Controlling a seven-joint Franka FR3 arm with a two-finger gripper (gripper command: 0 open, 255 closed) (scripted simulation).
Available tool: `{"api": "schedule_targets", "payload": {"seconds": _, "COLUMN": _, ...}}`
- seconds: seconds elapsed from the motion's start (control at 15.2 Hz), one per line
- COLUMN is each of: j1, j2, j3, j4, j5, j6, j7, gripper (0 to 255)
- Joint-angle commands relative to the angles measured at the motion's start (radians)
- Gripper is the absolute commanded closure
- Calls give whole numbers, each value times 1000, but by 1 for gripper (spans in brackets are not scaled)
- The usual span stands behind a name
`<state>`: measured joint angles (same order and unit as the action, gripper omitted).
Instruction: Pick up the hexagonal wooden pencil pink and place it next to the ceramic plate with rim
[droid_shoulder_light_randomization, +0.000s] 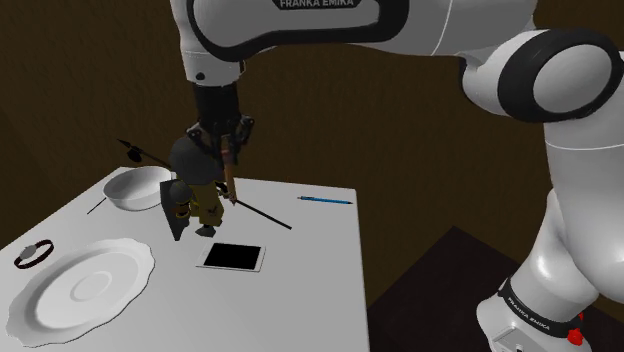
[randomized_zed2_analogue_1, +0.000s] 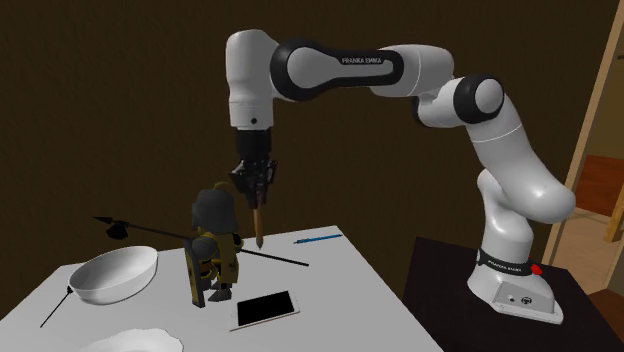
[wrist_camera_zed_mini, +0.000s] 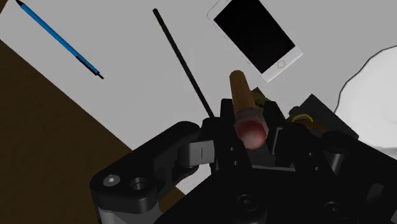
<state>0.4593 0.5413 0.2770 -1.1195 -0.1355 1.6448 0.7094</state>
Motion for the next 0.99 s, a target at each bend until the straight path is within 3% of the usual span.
{"api": "schedule_targets", "payload": {"seconds": 0.0, "j1": 38, "j2": 35, "j3": 5, "j4": 33, "j5": -12, "j6": 2, "j7": 40, "gripper": 255}}
{"api": "schedule_targets", "payload": {"seconds": 0.46, "j1": 174, "j2": 205, "j3": 9, "j4": 232, "j5": -52, "j6": -29, "j7": 146, "gripper": 255}}
{"api": "schedule_targets", "payload": {"seconds": 0.92, "j1": 155, "j2": 181, "j3": 10, "j4": 95, "j5": -49, "j6": 82, "j7": 153, "gripper": 255}}
